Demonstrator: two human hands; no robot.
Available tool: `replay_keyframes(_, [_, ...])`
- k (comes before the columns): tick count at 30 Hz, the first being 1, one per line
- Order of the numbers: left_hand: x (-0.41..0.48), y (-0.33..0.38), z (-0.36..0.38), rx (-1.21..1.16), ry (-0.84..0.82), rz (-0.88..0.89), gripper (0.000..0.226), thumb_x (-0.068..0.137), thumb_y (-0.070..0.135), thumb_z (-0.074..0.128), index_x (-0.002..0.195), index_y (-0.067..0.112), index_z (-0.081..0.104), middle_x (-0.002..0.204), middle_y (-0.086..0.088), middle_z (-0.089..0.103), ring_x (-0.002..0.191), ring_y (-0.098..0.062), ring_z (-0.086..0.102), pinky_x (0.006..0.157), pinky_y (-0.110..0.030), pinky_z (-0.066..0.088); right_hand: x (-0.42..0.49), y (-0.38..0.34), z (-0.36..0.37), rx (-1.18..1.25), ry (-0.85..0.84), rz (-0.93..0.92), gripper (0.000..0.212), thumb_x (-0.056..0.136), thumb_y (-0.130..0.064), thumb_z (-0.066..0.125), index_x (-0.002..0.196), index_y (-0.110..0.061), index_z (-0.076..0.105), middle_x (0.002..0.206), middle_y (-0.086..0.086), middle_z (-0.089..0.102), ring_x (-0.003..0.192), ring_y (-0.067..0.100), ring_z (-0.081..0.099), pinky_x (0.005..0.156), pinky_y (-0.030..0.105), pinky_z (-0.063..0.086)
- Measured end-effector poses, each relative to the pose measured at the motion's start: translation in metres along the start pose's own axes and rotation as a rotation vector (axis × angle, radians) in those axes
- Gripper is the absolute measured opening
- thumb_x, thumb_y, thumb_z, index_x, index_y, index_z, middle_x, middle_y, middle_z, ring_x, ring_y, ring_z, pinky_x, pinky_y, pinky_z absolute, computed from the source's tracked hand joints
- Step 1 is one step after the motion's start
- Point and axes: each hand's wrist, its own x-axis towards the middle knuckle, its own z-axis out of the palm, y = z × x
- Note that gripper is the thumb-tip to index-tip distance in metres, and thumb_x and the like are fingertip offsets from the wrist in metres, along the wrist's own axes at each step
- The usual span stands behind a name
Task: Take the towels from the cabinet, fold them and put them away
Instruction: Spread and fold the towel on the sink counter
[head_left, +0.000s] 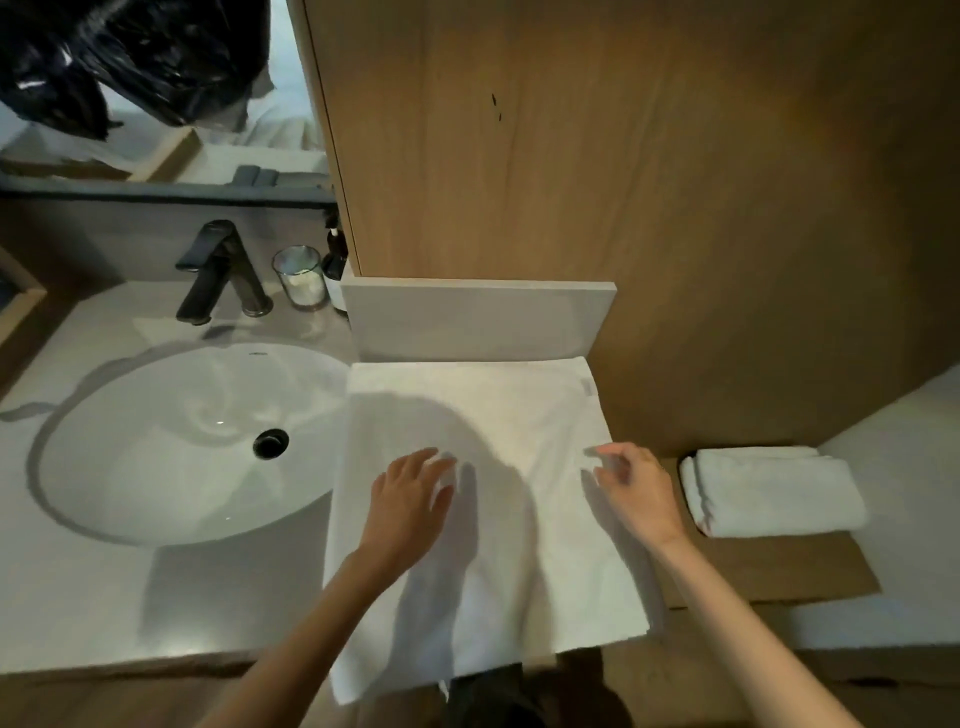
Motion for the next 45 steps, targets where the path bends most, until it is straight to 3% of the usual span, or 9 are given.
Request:
replay_keyframes(5, [-0.050, 0.007, 0.024, 0.150, -0.276, -0.073, 0.069, 0.087, 0.067, 0.007, 0.151, 0.040, 0.012, 0.161, 0.003, -0.007, 0.145, -0.039, -0.013, 0.110, -0.064, -0.004, -0.065, 0.040, 0.000, -0.117, -0.007, 0.210, 0.033, 0.093, -0.025, 0.062, 0.125, -0.019, 0.055, 0.120, 0.002, 0.054, 0.115, 0.024, 0.052, 0.098, 0.038, 0.045])
replay_keyframes(10, [-0.060, 0.000, 0.038, 0.161, -0.242, -0.055, 0.082, 0.071, 0.071, -0.011, 0.149, 0.046, -0.005, 0.158, 0.006, -0.025, 0.137, -0.036, -0.033, 0.107, -0.064, -0.015, -0.101, 0.051, 0.006, -0.051, -0.071, 0.388, 0.048, 0.090, -0.028, 0.065, 0.129, -0.011, 0.043, 0.117, 0.007, 0.052, 0.100, 0.018, 0.049, 0.083, 0.029, 0.040])
replay_keyframes(20, [-0.063, -0.002, 0.039, 0.247, -0.217, -0.033, 0.084, 0.062, 0.075, -0.035, 0.141, 0.051, -0.020, 0.151, 0.010, -0.031, 0.141, -0.034, -0.027, 0.108, -0.065, -0.013, -0.110, 0.047, -0.008, -0.077, -0.029, 0.376, 0.018, 0.095, -0.022, 0.058, 0.087, -0.011, 0.046, 0.076, 0.001, 0.052, 0.066, 0.011, 0.050, 0.054, 0.019, 0.037])
replay_keyframes(28, [-0.063, -0.004, 0.035, 0.288, -0.228, 0.014, 0.080, 0.067, 0.076, -0.027, 0.142, 0.051, -0.019, 0.150, 0.011, -0.034, 0.139, -0.032, -0.031, 0.106, -0.066, -0.016, -0.132, 0.065, -0.009, 0.041, 0.020, 0.448, 0.018, 0.090, -0.013, 0.063, 0.084, -0.010, 0.046, 0.075, 0.005, 0.053, 0.073, 0.021, 0.053, 0.064, 0.025, 0.042])
replay_keyframes(31, [-0.063, -0.006, 0.032, 0.240, -0.239, 0.023, 0.075, 0.075, 0.073, -0.013, 0.146, 0.049, -0.011, 0.152, 0.011, -0.029, 0.140, -0.032, -0.030, 0.106, -0.066, -0.018, -0.127, 0.051, -0.003, -0.074, 0.130, 0.320, 0.023, 0.086, -0.003, 0.065, 0.103, -0.011, 0.053, 0.100, 0.003, 0.055, 0.097, 0.020, 0.054, 0.079, 0.022, 0.045])
replay_keyframes(34, [-0.069, -0.009, 0.036, 0.221, -0.173, 0.032, 0.072, 0.083, 0.068, -0.010, 0.150, 0.043, 0.000, 0.159, 0.007, -0.014, 0.143, -0.031, -0.023, 0.106, -0.061, -0.020, -0.123, 0.017, 0.017, -0.260, 0.200, -0.028, 0.029, 0.090, -0.007, 0.060, 0.117, -0.018, 0.059, 0.122, -0.004, 0.055, 0.118, 0.012, 0.046, 0.105, 0.025, 0.035])
replay_keyframes(37, [-0.077, -0.004, 0.042, 0.206, -0.116, 0.008, 0.065, 0.092, 0.058, -0.004, 0.152, 0.037, 0.003, 0.161, 0.003, -0.005, 0.145, -0.031, -0.017, 0.109, -0.057, -0.019, -0.115, -0.026, 0.063, -0.299, -0.026, -0.264, 0.039, 0.099, -0.013, 0.044, 0.137, -0.017, 0.052, 0.145, 0.000, 0.046, 0.137, 0.016, 0.035, 0.115, 0.025, 0.019])
replay_keyframes(40, [-0.083, 0.000, 0.049, 0.208, -0.079, -0.049, 0.060, 0.093, 0.052, -0.002, 0.151, 0.037, -0.003, 0.160, 0.007, -0.012, 0.145, -0.024, -0.021, 0.114, -0.052, -0.018, -0.108, -0.041, 0.116, -0.388, -0.252, -0.287, 0.047, 0.105, -0.018, 0.029, 0.152, -0.018, 0.027, 0.160, 0.000, 0.019, 0.149, 0.019, 0.011, 0.120, 0.032, 0.000])
replay_keyframes(45, [-0.090, -0.022, 0.044, 0.166, 0.013, -0.083, 0.057, 0.096, 0.048, 0.006, 0.152, 0.037, 0.009, 0.161, 0.006, -0.003, 0.147, -0.016, -0.013, 0.119, -0.043, -0.010, -0.103, -0.015, 0.132, -0.577, -0.181, -0.341, 0.050, 0.102, -0.043, 0.023, 0.152, -0.037, 0.022, 0.161, -0.004, 0.014, 0.149, 0.020, 0.008, 0.121, 0.044, 0.011])
